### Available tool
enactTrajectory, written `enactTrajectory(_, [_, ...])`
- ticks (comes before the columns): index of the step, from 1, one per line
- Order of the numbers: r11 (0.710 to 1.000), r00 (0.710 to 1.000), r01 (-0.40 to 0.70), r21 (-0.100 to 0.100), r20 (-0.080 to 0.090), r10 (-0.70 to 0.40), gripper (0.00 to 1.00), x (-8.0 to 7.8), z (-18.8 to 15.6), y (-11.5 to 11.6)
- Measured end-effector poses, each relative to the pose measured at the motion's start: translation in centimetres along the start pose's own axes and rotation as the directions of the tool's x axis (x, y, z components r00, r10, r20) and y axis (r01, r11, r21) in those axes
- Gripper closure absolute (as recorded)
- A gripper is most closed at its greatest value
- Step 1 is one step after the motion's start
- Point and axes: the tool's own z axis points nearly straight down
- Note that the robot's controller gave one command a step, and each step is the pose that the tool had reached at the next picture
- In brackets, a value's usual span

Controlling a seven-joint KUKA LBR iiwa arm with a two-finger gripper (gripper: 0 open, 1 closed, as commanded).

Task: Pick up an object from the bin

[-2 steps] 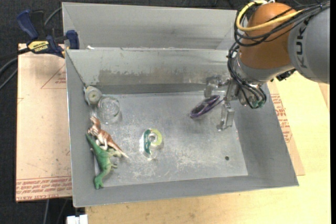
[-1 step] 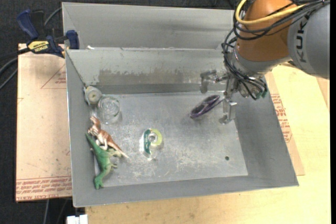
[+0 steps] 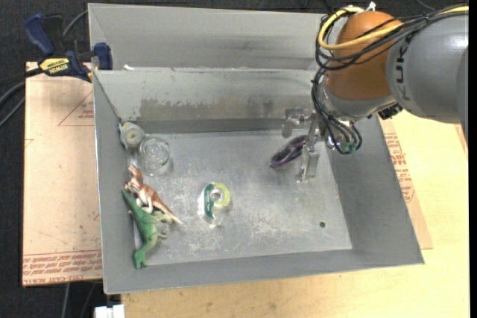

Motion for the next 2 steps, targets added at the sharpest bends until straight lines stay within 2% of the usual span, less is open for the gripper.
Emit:
enactTrajectory(1, [0.992,0.992,0.13,0.001,0.005,-0.13,0.0,-1.6,0.5,0.1])
enactTrajectory(2, [0.996,0.996,-0.085,0.0,0.002,0.085,1.0,-0.4,5.2,-2.0])
